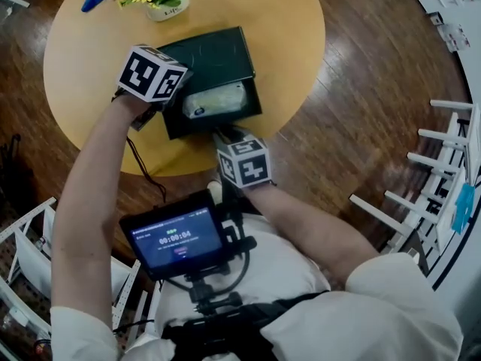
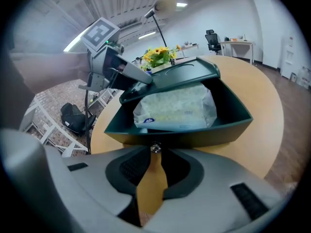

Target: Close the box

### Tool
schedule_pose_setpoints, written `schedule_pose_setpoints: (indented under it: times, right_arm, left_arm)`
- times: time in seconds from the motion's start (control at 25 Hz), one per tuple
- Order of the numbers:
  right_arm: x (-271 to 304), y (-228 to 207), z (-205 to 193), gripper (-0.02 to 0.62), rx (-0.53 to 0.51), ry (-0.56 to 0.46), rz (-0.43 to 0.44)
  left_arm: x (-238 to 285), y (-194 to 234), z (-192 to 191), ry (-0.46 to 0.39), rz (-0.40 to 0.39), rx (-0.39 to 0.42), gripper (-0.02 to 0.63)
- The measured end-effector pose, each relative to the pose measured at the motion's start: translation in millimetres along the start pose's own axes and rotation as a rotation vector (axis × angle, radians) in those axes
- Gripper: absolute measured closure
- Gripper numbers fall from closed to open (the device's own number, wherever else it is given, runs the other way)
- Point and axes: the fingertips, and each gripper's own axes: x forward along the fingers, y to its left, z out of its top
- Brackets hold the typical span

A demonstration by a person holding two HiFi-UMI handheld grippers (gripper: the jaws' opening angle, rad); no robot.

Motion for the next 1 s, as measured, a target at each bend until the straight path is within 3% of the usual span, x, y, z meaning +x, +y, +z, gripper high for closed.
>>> schedule_pose_setpoints:
  times: [0.4, 0.76, 1.0]
  right_arm:
    - [22.5, -5.1, 66.2, 0.520, -0.034, -0.027, 0.049]
    - [16.8, -5.6, 68.0, 0.520, -0.083, -0.027, 0.080]
    - [27.4, -15.2, 65.3, 0.500, -0.119, 0.029, 0.067]
  left_arm:
    - [-9.5, -15.9, 0.0, 0.021, -0.036, -0.046, 0.532]
    - [-13.1, -28.0, 5.0, 0.003, -0.023, -0.021, 0.532]
    - [-3.5, -19.4, 5.6, -0.026, 0.002, 0.013, 0.534]
